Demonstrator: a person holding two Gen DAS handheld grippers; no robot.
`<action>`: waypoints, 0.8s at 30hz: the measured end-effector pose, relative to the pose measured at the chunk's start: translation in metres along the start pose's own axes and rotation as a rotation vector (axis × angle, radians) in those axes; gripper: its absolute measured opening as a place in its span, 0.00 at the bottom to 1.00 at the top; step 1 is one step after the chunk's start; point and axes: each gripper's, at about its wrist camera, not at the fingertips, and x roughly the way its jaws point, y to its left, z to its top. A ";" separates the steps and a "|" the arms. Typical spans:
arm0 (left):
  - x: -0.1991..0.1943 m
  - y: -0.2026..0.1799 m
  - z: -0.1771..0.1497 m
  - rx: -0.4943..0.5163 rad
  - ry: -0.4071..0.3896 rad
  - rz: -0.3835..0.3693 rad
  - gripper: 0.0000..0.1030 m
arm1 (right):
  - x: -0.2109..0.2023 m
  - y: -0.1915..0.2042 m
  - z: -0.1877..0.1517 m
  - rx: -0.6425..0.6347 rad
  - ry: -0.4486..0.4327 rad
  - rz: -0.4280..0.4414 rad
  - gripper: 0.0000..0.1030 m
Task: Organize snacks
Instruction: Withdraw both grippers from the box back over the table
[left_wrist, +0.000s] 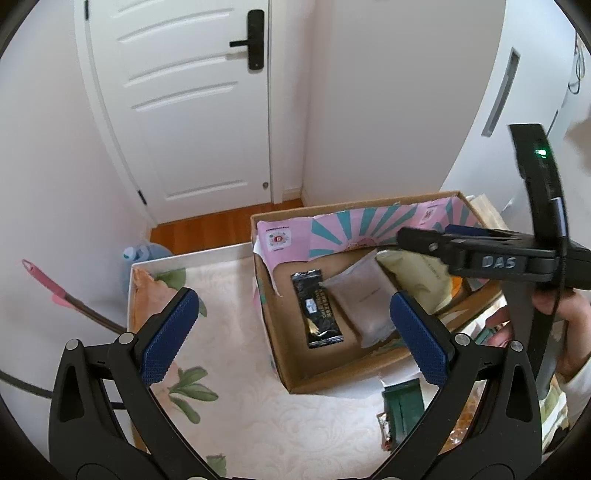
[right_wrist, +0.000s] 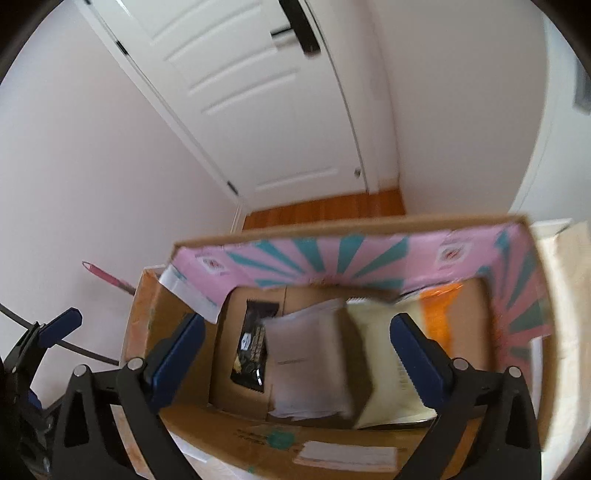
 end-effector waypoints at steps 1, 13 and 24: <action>-0.003 -0.001 -0.001 -0.002 -0.004 -0.001 1.00 | -0.006 0.000 0.000 0.001 -0.016 -0.004 0.97; -0.058 -0.030 -0.021 0.003 -0.084 0.028 1.00 | -0.115 -0.010 -0.017 -0.032 -0.232 -0.034 0.97; -0.072 -0.085 -0.067 -0.031 -0.051 0.034 1.00 | -0.186 -0.050 -0.063 -0.130 -0.192 -0.131 0.97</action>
